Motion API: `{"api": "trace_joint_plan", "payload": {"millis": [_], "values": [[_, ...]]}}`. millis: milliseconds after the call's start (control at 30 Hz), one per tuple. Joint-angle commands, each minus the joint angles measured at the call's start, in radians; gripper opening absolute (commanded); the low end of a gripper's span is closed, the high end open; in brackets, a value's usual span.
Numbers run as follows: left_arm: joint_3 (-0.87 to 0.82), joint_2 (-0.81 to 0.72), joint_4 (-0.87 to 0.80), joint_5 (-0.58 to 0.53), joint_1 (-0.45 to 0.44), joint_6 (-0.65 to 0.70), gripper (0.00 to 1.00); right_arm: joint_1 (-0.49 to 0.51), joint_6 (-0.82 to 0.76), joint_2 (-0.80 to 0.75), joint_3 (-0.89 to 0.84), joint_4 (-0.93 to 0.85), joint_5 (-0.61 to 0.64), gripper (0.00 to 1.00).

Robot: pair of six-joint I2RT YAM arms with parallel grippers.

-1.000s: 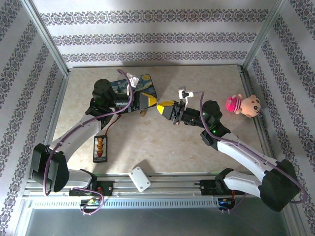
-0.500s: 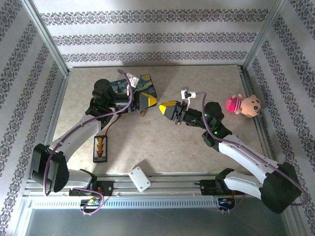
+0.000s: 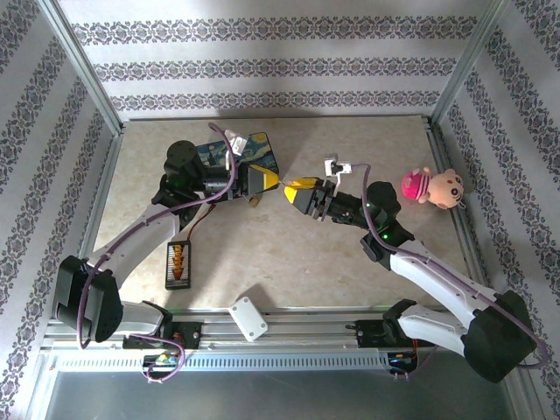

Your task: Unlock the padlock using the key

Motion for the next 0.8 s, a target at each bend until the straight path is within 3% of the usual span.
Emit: {"api": "trace_joint_plan", "payload": {"millis": [0,200,767], "values": [[0.016,-0.029,0.051,0.024,0.004,-0.003,0.00,-0.004,-0.003,-0.002,0.018,0.043,-0.025,0.36],[0.013,-0.033,0.054,0.029,0.004,-0.006,0.00,-0.003,0.004,0.017,0.036,0.059,-0.038,0.47],[0.000,-0.040,0.073,0.027,0.004,-0.026,0.00,-0.019,0.010,-0.001,0.029,0.085,-0.048,0.37]]}}
